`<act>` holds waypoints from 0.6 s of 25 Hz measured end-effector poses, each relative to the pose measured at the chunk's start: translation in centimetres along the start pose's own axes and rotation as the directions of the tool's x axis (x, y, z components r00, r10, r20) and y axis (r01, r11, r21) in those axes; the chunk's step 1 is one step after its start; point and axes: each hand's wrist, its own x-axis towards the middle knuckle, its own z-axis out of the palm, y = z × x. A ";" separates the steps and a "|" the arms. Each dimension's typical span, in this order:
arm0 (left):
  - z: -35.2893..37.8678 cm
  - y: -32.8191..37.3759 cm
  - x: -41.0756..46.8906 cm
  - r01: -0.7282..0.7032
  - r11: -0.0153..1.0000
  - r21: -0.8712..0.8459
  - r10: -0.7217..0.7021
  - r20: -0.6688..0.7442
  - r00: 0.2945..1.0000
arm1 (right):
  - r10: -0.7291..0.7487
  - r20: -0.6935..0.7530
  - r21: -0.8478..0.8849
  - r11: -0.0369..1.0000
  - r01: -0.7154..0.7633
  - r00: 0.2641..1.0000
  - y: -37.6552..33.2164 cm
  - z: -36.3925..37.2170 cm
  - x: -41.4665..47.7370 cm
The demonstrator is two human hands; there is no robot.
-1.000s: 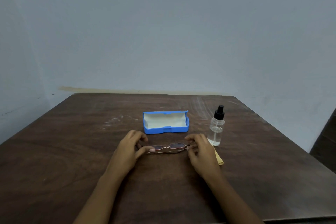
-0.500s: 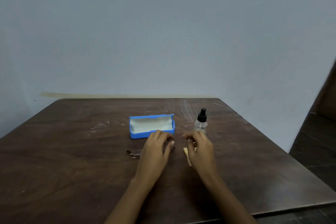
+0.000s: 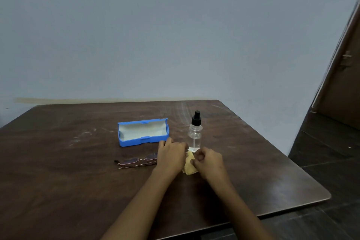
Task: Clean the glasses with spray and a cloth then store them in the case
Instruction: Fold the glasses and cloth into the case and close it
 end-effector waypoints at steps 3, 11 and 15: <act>0.0 0.1 0.4 0.004 1.000 0.002 -0.004 0.027 1.000 | -0.016 0.027 -0.068 0.998 0.018 1.000 0.0 0.3 0.0; -0.6 0.1 1.0 -0.015 0.996 -0.088 0.022 0.082 0.996 | 0.013 0.043 -0.052 0.999 -0.011 0.999 0.1 0.3 0.4; -1.7 0.1 0.7 -0.006 0.965 -0.262 0.025 0.069 0.997 | 0.044 0.007 0.066 0.997 -0.045 0.999 0.1 0.1 0.1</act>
